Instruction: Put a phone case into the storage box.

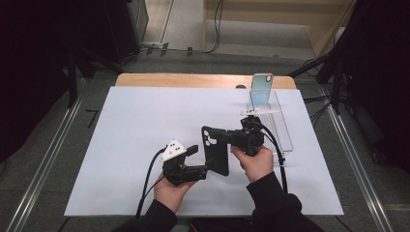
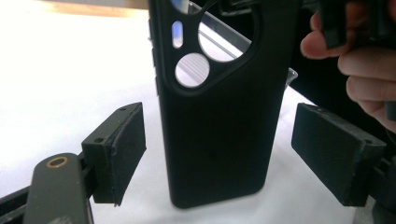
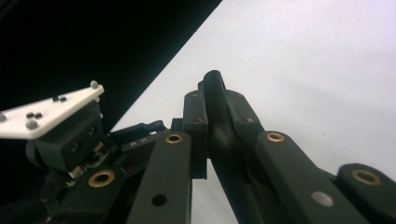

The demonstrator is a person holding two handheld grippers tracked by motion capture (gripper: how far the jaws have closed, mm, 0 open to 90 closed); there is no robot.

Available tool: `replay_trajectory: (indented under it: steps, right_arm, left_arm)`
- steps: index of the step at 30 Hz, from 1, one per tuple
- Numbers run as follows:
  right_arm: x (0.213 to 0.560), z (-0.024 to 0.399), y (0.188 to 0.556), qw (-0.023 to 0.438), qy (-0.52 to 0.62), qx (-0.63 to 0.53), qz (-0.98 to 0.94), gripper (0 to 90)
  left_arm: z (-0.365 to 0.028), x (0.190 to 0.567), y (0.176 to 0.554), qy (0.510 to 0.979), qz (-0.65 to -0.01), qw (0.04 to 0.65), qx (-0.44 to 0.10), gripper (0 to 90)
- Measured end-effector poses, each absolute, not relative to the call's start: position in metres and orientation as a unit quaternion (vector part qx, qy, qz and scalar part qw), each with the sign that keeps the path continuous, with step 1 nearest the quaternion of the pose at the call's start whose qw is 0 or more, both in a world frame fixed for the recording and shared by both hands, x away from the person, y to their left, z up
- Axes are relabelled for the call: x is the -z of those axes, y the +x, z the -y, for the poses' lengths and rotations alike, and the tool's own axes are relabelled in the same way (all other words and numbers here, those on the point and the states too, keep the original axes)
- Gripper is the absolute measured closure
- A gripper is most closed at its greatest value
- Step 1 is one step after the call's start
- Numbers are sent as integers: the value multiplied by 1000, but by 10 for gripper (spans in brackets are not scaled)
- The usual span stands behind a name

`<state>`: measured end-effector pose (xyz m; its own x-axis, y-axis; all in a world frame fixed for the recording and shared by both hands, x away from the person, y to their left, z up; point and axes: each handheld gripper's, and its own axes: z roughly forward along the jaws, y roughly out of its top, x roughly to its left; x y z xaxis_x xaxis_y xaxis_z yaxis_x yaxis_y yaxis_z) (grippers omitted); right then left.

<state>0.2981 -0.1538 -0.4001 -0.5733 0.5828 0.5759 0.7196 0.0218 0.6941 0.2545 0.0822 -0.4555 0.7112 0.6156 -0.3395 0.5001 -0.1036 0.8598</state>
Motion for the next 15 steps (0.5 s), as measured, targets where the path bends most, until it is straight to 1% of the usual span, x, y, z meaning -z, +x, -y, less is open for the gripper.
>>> replay_trajectory:
  steps: [2, 7, 15]
  right_arm:
    - [399, 154, 297, 52, -449, 528, 718, 785]
    - [397, 155, 293, 35, -433, 528, 730, 785]
    - [394, 159, 290, 25, -402, 533, 744, 785]
  left_arm:
    - [-84, 454, 256, 744, -376, 551, -37, 186]
    - [-87, 451, 260, 752, -372, 544, -24, 187]
    - [-94, 445, 267, 770, -363, 524, -18, 188]
